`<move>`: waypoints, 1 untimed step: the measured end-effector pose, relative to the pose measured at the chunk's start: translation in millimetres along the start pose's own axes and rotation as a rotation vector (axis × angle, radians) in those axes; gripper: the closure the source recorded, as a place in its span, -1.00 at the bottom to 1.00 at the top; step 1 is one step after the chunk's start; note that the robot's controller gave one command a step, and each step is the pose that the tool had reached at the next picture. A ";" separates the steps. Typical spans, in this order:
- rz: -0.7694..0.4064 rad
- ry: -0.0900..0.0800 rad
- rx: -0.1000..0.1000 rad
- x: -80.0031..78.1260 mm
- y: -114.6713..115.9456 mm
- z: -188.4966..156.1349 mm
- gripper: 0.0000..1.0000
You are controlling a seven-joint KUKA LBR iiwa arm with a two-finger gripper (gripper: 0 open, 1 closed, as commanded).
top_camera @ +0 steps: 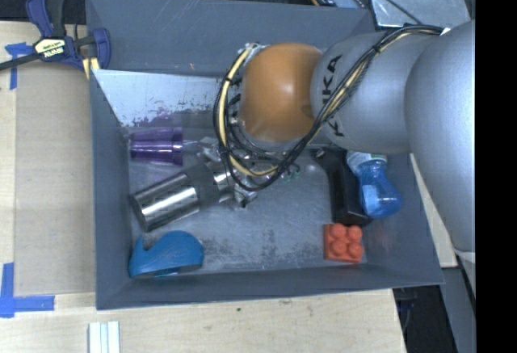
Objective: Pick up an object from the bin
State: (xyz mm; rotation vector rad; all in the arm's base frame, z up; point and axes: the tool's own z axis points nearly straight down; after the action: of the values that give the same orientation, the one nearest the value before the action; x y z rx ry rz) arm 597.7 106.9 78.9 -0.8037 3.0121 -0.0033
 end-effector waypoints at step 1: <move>0.116 0.001 -0.006 1.4 -4.4 4.0 -1.00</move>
Offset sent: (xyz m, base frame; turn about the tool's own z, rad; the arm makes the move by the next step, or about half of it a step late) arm -0.0024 0.0093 -0.0089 0.0652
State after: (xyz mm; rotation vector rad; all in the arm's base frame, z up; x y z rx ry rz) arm 598.8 102.4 74.9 -0.6280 3.0564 0.0080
